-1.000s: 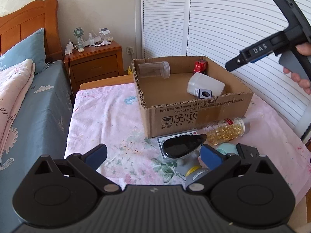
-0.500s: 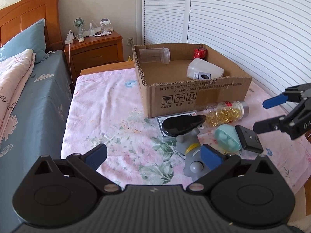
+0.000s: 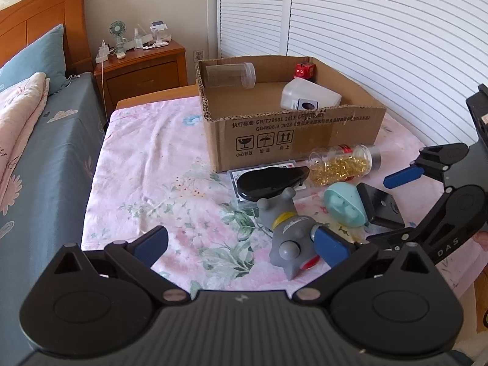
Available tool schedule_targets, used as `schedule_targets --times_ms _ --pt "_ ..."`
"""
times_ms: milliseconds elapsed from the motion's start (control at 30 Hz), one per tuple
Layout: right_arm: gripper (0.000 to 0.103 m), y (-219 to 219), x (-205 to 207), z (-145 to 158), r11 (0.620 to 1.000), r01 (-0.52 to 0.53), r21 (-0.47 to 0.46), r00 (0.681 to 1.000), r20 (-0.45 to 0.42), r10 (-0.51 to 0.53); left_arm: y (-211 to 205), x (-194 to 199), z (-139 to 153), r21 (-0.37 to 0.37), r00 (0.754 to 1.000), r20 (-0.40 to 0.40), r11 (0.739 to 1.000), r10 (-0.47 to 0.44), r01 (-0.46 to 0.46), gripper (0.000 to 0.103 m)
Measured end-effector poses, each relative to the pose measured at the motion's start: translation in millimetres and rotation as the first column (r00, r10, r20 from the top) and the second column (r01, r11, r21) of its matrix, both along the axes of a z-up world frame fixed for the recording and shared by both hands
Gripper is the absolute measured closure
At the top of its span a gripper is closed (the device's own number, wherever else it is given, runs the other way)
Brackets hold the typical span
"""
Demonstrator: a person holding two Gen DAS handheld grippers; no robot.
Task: Organize rigid objects
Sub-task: 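Move the right tool to the black square pad while the left tool approaches the grey toy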
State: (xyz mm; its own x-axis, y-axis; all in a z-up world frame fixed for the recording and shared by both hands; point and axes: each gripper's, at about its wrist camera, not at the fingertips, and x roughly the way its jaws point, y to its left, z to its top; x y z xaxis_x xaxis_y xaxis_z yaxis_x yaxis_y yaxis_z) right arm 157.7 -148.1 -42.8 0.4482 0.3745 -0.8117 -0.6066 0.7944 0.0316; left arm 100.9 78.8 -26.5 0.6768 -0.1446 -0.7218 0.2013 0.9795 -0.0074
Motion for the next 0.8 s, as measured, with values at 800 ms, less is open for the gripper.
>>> schedule_targets --times_ms 800 --pt "0.0 27.8 -47.5 -5.7 0.997 -0.03 -0.064 1.0 -0.005 0.03 -5.5 2.1 -12.0 -0.014 0.999 -0.034 1.0 -0.02 0.02 0.002"
